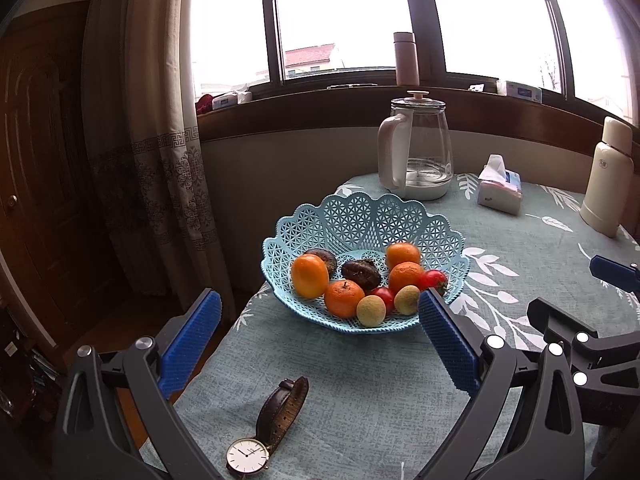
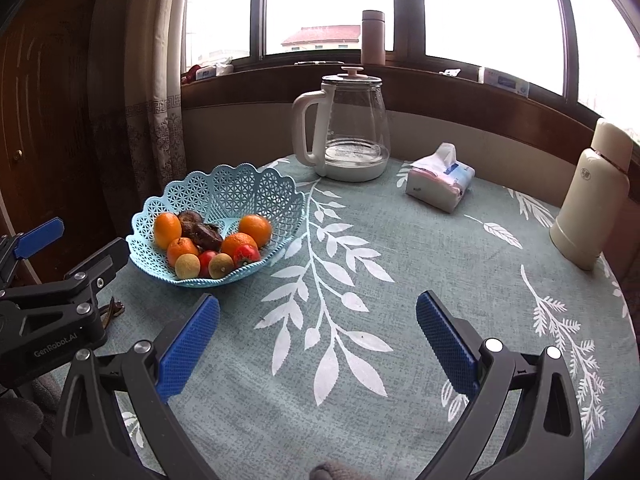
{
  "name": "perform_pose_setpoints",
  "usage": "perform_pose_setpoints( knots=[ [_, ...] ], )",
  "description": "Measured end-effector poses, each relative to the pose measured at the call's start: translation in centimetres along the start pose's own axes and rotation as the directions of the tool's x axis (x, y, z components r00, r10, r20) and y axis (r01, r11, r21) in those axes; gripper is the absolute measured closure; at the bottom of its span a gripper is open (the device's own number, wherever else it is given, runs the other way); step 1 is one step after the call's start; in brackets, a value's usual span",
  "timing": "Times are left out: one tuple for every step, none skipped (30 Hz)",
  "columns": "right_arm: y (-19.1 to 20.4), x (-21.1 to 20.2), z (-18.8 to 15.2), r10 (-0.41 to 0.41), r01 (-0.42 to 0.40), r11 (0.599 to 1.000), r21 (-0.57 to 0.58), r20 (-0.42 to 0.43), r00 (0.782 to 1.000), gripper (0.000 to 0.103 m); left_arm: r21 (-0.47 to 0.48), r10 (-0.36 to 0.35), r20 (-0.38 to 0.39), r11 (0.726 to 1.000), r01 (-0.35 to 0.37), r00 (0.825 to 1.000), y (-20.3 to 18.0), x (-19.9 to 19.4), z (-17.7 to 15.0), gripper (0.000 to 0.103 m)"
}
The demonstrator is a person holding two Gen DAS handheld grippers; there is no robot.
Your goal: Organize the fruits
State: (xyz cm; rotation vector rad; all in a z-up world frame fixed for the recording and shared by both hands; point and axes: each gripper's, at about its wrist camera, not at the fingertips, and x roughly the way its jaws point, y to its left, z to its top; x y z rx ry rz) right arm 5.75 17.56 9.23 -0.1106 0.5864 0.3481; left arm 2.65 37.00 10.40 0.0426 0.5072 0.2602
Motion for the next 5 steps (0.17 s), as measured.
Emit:
perform_pose_setpoints(
  knots=[
    [-0.7, 0.0, -0.3, -0.013, 0.013, 1.000, 0.012, -0.015, 1.000, 0.005, 0.006, -0.017, -0.005, 1.000, 0.017, 1.000, -0.5, -0.1, 0.0, 0.003],
    [-1.5, 0.1, -0.6, -0.030, 0.030, 0.999, 0.024, -0.030, 0.999, 0.005, 0.014, -0.038, -0.010, 0.999, 0.038, 0.999, -1.1, -0.1, -0.1, 0.003],
    [-2.5, 0.1, -1.0, -0.047, 0.049, 0.998, 0.037, -0.048, 0.998, 0.005, 0.024, -0.063, -0.018, 0.998, 0.063, 0.998, -1.8, -0.2, -0.2, 0.003],
    [-3.5, 0.2, -1.5, -0.070, 0.073, 0.996, 0.052, -0.068, 0.995, 0.005, 0.034, -0.087, -0.028, 0.995, 0.088, 0.996, -2.6, -0.2, -0.3, 0.003],
    [-4.6, 0.2, -2.0, -0.096, 0.102, 0.992, 0.069, -0.091, 0.991, 0.005, 0.040, -0.117, -0.043, 0.992, 0.119, 0.992, -3.4, -0.2, -0.4, 0.003]
  ],
)
